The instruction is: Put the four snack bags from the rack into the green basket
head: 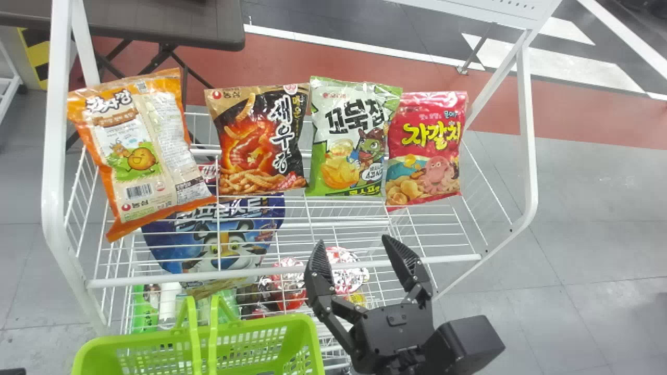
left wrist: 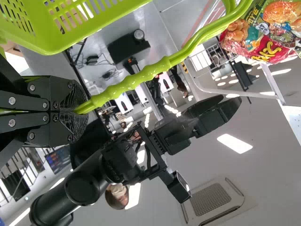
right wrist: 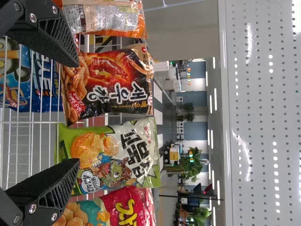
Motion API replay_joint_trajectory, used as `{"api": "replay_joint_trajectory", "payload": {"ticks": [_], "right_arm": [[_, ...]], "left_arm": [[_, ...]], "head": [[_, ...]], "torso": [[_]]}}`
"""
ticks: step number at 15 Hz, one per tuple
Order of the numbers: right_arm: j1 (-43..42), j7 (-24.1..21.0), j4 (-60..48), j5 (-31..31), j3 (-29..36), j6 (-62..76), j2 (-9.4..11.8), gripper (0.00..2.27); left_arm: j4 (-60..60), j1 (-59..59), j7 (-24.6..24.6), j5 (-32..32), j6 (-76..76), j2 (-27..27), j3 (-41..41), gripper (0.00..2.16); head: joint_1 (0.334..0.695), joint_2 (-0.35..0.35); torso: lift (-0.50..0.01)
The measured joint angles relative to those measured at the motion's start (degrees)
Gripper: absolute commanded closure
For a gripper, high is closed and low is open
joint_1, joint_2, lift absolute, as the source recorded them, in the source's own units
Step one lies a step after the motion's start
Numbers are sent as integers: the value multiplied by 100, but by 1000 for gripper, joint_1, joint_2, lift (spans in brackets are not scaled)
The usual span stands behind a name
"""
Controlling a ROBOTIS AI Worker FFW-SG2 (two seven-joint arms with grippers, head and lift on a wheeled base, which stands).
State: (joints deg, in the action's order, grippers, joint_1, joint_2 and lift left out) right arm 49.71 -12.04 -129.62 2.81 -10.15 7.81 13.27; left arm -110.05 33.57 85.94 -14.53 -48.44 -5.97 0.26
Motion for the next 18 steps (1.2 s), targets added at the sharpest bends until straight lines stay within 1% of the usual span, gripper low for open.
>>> {"api": "replay_joint_trajectory", "payload": {"ticks": [4, 13, 15, 16, 18], "right_arm": [[85, 9, -19, 39, 137, 84, -12, 97], [90, 27, -7, 47, 162, 154, -50, 97], [35, 148, 19, 66, 162, 150, -56, 97], [-70, 338, 48, 140, 164, 96, -59, 97], [-474, 545, 180, 300, 153, -210, -86, 97]], "left_arm": [[-41, 11, -89, 53, -4, 0, -29, 2024], [-53, 44, -113, 65, 14, 7, -43, 2024], [-53, 44, -113, 92, 14, 5, -65, 2024], [-57, 44, -123, 134, 16, 4, -99, 2024], [-64, 42, -159, 246, 27, 0, -204, 2024]], "head": [[695, -350], [695, -350], [695, -350], [695, -350], [695, -350]], "torso": [[-7], [-7], [-7], [-7], [-7]]}}
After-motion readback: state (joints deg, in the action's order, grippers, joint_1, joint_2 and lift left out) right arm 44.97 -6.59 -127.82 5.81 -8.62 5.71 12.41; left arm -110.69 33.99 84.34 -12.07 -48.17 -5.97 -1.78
